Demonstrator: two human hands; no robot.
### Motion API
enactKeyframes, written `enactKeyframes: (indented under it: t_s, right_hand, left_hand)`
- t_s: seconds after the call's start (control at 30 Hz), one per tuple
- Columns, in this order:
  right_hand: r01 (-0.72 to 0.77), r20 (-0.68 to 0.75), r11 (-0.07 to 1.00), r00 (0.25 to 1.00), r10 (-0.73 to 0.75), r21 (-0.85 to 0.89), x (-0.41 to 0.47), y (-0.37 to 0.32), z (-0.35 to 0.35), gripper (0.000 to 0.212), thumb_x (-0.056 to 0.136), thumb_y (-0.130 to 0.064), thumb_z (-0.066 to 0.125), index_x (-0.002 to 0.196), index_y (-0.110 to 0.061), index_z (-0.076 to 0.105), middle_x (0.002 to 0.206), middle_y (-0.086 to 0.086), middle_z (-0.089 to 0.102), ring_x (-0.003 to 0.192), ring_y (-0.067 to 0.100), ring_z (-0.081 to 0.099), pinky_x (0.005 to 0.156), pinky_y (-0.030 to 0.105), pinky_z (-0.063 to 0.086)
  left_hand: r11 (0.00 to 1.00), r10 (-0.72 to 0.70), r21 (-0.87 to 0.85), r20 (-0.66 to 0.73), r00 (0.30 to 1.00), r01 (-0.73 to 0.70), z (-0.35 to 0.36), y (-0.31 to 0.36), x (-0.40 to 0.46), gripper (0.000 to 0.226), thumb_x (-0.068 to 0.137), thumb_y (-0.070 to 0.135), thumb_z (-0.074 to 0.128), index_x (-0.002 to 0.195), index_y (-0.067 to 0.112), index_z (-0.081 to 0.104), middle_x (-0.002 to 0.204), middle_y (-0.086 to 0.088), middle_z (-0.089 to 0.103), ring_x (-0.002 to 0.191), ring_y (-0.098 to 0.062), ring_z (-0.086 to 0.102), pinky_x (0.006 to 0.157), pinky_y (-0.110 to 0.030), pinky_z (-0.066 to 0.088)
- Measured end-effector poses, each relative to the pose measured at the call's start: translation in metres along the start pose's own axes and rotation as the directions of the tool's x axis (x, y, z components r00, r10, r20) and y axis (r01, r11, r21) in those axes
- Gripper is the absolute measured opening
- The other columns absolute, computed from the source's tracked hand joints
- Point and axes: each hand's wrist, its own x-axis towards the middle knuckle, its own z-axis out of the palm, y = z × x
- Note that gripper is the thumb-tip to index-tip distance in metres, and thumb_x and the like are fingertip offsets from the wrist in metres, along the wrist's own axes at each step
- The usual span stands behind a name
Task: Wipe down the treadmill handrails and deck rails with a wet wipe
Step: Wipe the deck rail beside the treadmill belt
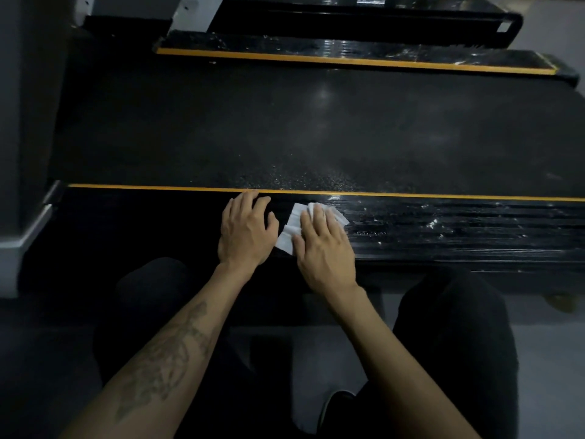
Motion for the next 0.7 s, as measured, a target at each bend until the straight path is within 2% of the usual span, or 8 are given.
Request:
enactKeyframes:
  t_s: [0.1, 0.23, 0.4, 0.6, 0.7]
  right_hand:
    - [0.006, 0.015, 1.000, 1.000, -0.005, -0.024, 0.013, 0.012, -0.005, 0.060, 0.112, -0.042, 0.018, 0.164, -0.013, 0.013, 0.172, 0.009, 0.006, 0.159, 0.024, 0.002, 0.128, 0.038, 0.004]
    - [-0.095, 0.014, 0.994, 0.995, 0.096, -0.056, -0.002, 0.007, 0.001, 0.064, 0.111, -0.043, 0.015, 0.164, -0.007, 0.011, 0.171, 0.017, 0.005, 0.159, 0.030, 0.003, 0.128, 0.042, 0.009]
    - [-0.008, 0.049, 1.000, 0.999, 0.009, -0.004, 0.016, 0.000, -0.003, 0.061, 0.111, -0.044, 0.019, 0.165, -0.016, 0.012, 0.172, 0.010, 0.005, 0.159, 0.029, 0.003, 0.128, 0.042, 0.008]
    - [-0.120, 0.002, 0.993, 0.993, 0.120, -0.023, 0.007, 0.005, 0.002, 0.062, 0.111, -0.041, 0.016, 0.164, -0.008, 0.010, 0.171, 0.015, 0.004, 0.159, 0.030, 0.002, 0.129, 0.042, 0.007]
    - [-0.058, -0.001, 0.998, 0.998, 0.058, -0.005, 0.006, -0.005, 0.005, 0.061, 0.111, -0.040, 0.019, 0.164, -0.010, 0.014, 0.172, 0.013, 0.007, 0.159, 0.029, 0.004, 0.129, 0.040, 0.005]
  left_hand:
    - [1.000, -0.003, 0.003, 0.006, 1.000, 0.003, -0.001, 0.000, 0.000, 0.038, 0.098, 0.027, 0.056, 0.131, 0.011, 0.065, 0.134, -0.007, 0.059, 0.127, -0.027, 0.053, 0.112, -0.049, 0.040]
    - [1.000, -0.002, 0.000, -0.008, 1.000, 0.002, -0.001, 0.001, 0.000, 0.038, 0.098, 0.026, 0.056, 0.130, 0.010, 0.066, 0.132, -0.007, 0.059, 0.127, -0.028, 0.053, 0.112, -0.049, 0.040]
    - [1.000, 0.001, 0.001, 0.001, 1.000, -0.001, -0.002, 0.001, 0.000, 0.037, 0.098, 0.025, 0.057, 0.130, 0.010, 0.065, 0.133, -0.007, 0.059, 0.128, -0.028, 0.053, 0.112, -0.049, 0.040]
    - [1.000, -0.001, -0.002, -0.017, 1.000, 0.001, 0.001, 0.000, 0.000, 0.037, 0.096, 0.025, 0.058, 0.129, 0.010, 0.066, 0.132, -0.008, 0.060, 0.126, -0.029, 0.054, 0.112, -0.049, 0.040]
    - [1.000, -0.006, -0.003, -0.013, 1.000, 0.006, 0.003, 0.000, 0.001, 0.037, 0.096, 0.024, 0.058, 0.128, 0.009, 0.067, 0.133, -0.009, 0.060, 0.126, -0.030, 0.054, 0.111, -0.050, 0.041]
